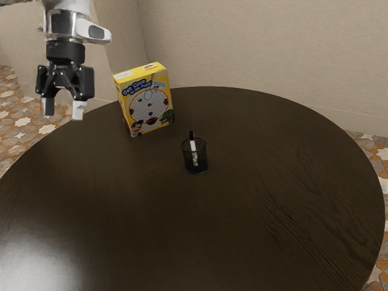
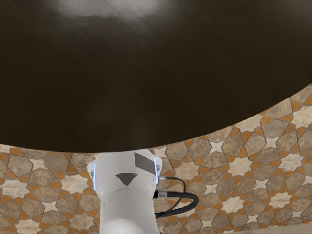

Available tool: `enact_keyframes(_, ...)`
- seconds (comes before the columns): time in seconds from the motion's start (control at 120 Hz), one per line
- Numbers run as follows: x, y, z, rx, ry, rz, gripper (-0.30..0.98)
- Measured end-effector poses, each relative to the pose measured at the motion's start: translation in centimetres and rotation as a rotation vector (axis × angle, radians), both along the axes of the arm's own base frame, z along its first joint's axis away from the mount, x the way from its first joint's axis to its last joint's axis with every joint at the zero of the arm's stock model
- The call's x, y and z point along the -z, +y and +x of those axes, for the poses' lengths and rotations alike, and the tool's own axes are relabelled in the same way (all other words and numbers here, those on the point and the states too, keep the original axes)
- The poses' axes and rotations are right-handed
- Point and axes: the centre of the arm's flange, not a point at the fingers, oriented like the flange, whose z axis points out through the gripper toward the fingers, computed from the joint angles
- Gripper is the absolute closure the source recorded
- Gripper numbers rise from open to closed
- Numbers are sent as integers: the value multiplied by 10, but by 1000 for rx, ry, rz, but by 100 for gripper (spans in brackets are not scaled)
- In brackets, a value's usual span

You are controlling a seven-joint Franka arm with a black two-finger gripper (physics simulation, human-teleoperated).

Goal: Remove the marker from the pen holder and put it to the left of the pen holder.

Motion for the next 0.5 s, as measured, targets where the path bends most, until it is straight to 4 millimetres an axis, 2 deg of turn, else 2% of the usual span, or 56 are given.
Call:
enact_keyframes(0.1, 24, 7, 39, -36, -137, -5, 0)
enact_keyframes(0.192, 79, 33, 88, -103, -166, 15, 0)
enact_keyframes(0.225, 99, 35, 106, -112, -187, 21, 0)
enact_keyframes(0.35, 151, -2, 164, -68, -302, 33, 0)
enact_keyframes(0.45, 175, -39, 233, -20, -440, 37, 0)
enact_keyframes(0.5, 185, -50, 257, -6, -485, 39, 0)
